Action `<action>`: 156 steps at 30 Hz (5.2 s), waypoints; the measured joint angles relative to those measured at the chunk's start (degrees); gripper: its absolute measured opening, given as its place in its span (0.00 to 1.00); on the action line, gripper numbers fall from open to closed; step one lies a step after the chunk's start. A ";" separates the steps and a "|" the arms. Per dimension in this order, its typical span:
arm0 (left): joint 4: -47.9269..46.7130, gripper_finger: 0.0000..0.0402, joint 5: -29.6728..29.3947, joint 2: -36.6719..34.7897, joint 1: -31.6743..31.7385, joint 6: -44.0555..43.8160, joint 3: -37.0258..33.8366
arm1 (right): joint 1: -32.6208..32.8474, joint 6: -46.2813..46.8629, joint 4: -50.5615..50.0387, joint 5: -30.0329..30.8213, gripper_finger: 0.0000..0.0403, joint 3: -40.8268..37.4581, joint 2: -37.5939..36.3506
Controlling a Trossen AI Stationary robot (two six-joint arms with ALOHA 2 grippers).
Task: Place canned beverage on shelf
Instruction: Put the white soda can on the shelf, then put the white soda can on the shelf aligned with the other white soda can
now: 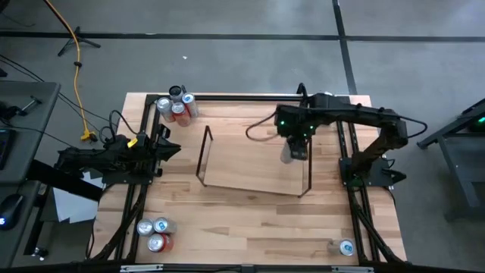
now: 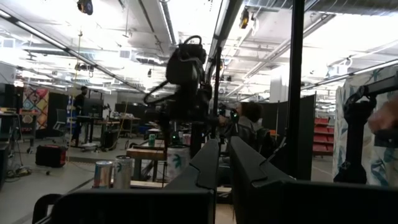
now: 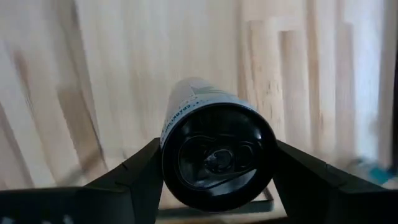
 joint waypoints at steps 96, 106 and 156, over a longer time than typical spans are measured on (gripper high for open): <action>0.00 0.01 0.00 -0.02 0.00 0.00 -0.02 | 4.50 -7.03 8.50 1.96 0.00 -0.98 7.09; 0.02 0.01 0.00 -0.02 0.02 0.00 0.00 | 4.50 -9.35 3.29 3.98 0.00 -0.98 7.09; 0.02 0.01 -0.02 -0.01 0.00 0.01 -0.02 | -16.26 29.78 20.23 30.50 0.06 -19.82 -26.04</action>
